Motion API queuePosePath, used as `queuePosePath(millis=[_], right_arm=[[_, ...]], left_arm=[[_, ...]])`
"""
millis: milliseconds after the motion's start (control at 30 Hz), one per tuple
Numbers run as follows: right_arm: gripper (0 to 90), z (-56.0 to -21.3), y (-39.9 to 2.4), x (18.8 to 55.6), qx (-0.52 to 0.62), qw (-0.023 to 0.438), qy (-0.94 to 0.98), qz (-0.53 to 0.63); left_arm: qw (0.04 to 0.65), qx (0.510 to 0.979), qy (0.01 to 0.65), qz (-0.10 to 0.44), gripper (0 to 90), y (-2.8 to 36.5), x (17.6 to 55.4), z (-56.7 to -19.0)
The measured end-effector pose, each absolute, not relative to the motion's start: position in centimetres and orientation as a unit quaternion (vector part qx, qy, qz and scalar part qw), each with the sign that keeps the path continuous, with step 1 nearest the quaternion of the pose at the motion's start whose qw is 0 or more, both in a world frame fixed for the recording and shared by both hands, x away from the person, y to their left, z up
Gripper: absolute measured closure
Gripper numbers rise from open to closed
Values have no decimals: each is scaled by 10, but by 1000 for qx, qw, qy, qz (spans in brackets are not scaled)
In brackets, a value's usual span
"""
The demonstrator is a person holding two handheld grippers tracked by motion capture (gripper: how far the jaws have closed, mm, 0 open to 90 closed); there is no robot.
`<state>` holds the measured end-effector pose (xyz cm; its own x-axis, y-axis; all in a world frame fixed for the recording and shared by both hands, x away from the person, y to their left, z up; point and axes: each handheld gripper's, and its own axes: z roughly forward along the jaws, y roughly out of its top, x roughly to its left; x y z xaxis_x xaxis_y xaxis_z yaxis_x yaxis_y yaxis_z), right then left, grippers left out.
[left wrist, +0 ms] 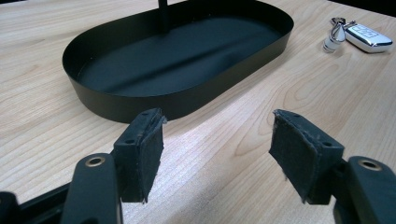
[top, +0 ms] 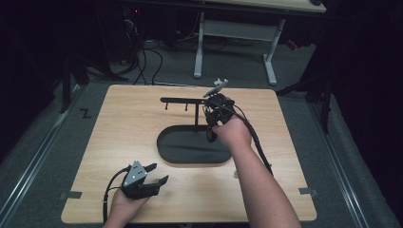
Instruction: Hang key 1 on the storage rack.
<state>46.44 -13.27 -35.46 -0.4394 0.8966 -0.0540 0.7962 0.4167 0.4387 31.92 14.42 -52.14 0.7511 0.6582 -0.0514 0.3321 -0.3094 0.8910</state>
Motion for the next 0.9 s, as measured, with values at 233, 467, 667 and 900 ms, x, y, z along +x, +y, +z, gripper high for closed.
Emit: queuePosePath(millis=[233, 467, 667, 900], right_arm=[[804, -356, -132, 469, 516, 140, 826, 177], [802, -359, -131, 474, 521, 144, 822, 180], [798, -361, -130, 475, 520, 147, 822, 180], [794, -366, -129, 475, 521, 144, 823, 177]], left_arm=[[497, 794, 310, 163, 348, 143, 318, -522], [497, 794, 311, 164, 348, 144, 319, -522], [497, 793, 311, 165, 348, 144, 319, -522], [496, 794, 311, 165, 349, 144, 319, -522]])
